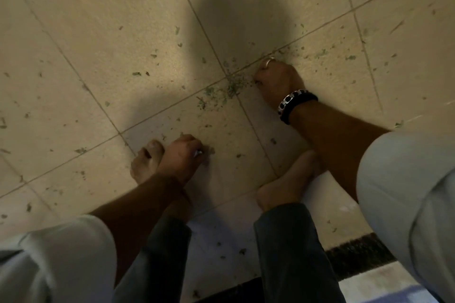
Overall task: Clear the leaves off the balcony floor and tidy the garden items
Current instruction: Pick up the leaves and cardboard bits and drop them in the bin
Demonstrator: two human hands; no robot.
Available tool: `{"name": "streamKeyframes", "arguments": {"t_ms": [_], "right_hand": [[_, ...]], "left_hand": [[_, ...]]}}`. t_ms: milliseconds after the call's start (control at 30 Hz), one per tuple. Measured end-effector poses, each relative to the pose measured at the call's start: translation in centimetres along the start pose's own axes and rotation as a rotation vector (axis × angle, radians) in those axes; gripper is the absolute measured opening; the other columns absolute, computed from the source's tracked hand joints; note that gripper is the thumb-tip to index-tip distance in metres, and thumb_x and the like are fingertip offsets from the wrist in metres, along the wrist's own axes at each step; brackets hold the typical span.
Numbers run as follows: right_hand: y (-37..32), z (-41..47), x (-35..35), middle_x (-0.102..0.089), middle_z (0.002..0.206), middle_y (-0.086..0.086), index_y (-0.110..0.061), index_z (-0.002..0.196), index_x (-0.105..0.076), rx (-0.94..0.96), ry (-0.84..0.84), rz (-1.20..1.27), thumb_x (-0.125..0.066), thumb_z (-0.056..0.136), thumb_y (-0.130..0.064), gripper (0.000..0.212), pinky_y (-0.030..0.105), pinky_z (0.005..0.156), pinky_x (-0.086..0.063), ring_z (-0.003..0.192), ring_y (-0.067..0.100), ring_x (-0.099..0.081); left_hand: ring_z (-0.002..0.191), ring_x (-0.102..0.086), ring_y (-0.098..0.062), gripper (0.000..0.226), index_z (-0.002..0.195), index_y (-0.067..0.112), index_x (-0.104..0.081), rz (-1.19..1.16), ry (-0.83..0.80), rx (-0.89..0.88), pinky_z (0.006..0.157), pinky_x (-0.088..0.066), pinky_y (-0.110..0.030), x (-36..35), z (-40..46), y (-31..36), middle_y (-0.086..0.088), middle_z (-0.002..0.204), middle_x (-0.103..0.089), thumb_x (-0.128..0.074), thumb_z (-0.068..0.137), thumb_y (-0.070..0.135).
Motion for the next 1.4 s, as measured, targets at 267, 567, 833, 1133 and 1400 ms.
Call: {"name": "streamKeyframes", "arguments": {"t_ms": [267, 567, 833, 1133, 1400], "right_hand": [[-0.8, 0.2, 1.0, -0.058, 0.119, 0.016, -0.009, 0.111, -0.066, -0.026, -0.079, -0.039, -0.044, 0.093, -0.003, 0.029, 0.034, 0.087, -0.045, 0.106, 0.034, -0.059], [0.3, -1.7, 1.3, -0.073, 0.105, 0.006, -0.015, 0.099, -0.076, -0.401, -0.008, 0.385, -0.064, 0.084, -0.012, 0.02, 0.019, 0.089, -0.044, 0.101, 0.024, -0.065], [-8.4, -9.6, -3.7, -0.074, 0.098, 0.006, -0.014, 0.09, -0.078, -0.367, -0.29, 0.552, -0.07, 0.08, -0.011, 0.013, 0.026, 0.088, -0.048, 0.093, 0.021, -0.066], [-14.6, -12.5, -8.5, -0.067, 0.094, 0.017, -0.01, 0.087, -0.076, -0.203, -0.237, 0.381, -0.064, 0.077, -0.006, 0.016, 0.038, 0.07, -0.055, 0.085, 0.038, -0.063], [-14.6, -12.0, -8.6, -0.067, 0.083, 0.014, -0.015, 0.083, -0.072, -0.249, -0.162, 0.321, -0.064, 0.072, -0.005, 0.018, 0.036, 0.061, -0.05, 0.076, 0.036, -0.064]], "left_hand": [[0.088, -0.061, -0.038, 0.027, 0.11, 0.007, -0.064, 0.002, 0.024, 0.042, 0.074, -0.051, -0.043, -1.4, 1.1, 1.9, -0.018, 0.101, -0.061, -0.067, 0.085, 0.016], [0.082, -0.063, -0.037, 0.039, 0.109, 0.008, -0.065, 0.057, -0.038, -0.131, 0.065, -0.053, -0.043, -1.1, 0.8, 1.7, -0.016, 0.097, -0.062, -0.044, 0.087, 0.033], [0.087, -0.062, -0.038, 0.028, 0.104, 0.008, -0.067, 0.054, -0.04, -0.085, 0.072, -0.052, -0.046, -1.8, -0.1, -0.3, -0.016, 0.099, -0.06, -0.054, 0.086, 0.026], [0.091, -0.061, -0.036, 0.017, 0.097, 0.011, -0.068, 0.07, -0.022, 0.007, 0.07, -0.045, -0.039, -2.0, 0.4, -0.2, -0.013, 0.098, -0.061, -0.056, 0.09, 0.02], [0.096, -0.061, -0.035, 0.02, 0.102, 0.012, -0.069, 0.016, -0.032, 0.002, 0.074, -0.046, -0.038, -1.4, 0.5, -0.8, -0.013, 0.103, -0.062, -0.059, 0.087, 0.018]]}}
Point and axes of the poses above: each hand's wrist, its own z-axis towards the middle knuckle, its own x-axis out of the back of the hand, y = z × x, the point moved 5 cm from there along z, towards the middle knuckle
